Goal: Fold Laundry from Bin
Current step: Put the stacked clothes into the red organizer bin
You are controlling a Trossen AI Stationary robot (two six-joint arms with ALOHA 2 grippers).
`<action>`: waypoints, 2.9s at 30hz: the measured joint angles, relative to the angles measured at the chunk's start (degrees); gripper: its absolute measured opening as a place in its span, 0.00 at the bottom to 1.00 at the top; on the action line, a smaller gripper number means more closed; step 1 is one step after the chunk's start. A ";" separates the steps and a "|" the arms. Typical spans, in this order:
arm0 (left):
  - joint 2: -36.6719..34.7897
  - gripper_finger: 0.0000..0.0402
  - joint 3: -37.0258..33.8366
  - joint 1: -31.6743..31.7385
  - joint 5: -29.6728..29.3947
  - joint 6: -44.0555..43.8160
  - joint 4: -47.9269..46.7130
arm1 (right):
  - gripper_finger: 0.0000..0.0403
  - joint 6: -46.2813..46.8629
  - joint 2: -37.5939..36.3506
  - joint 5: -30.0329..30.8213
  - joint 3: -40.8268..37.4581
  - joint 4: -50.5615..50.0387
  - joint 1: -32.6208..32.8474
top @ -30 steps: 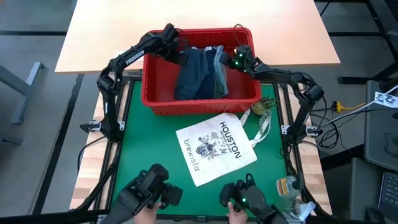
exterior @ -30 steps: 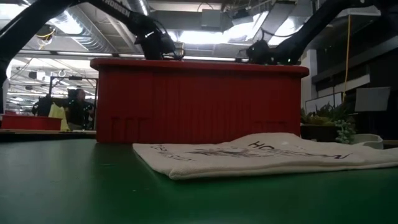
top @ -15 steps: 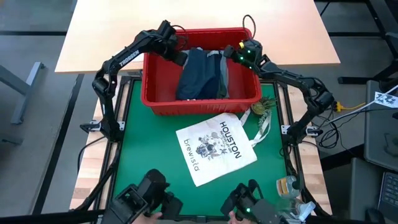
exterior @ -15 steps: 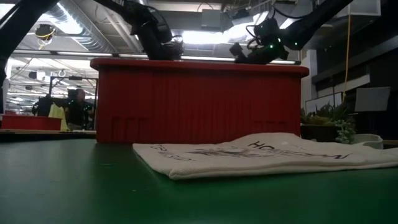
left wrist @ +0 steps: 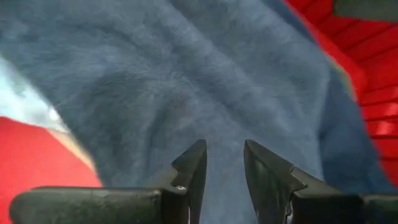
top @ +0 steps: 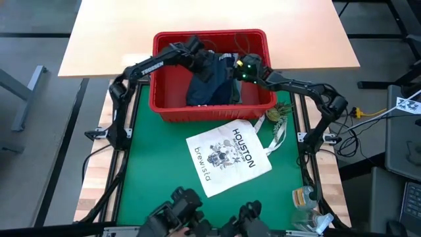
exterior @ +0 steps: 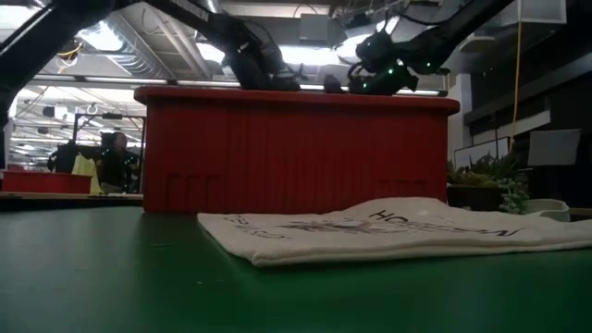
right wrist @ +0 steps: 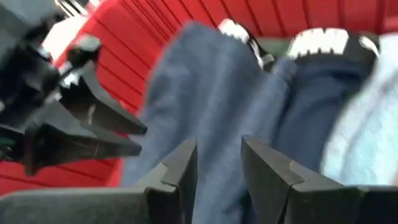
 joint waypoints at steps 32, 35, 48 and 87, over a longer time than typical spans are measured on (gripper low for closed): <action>0.74 0.25 0.00 2.38 -7.08 0.05 9.49 | 0.30 -1.05 2.37 4.55 0.00 9.47 -0.50; 1.21 0.25 -0.54 2.63 -8.78 1.55 13.08 | 0.30 -4.46 3.82 10.46 0.00 9.07 -0.96; 6.11 0.25 -7.63 3.42 -19.22 5.84 21.19 | 0.30 -6.25 13.65 12.49 0.00 9.16 -2.48; -2.70 0.25 -17.13 -7.27 -9.31 10.57 1.17 | 0.30 -17.07 5.35 9.00 -0.07 -1.67 8.87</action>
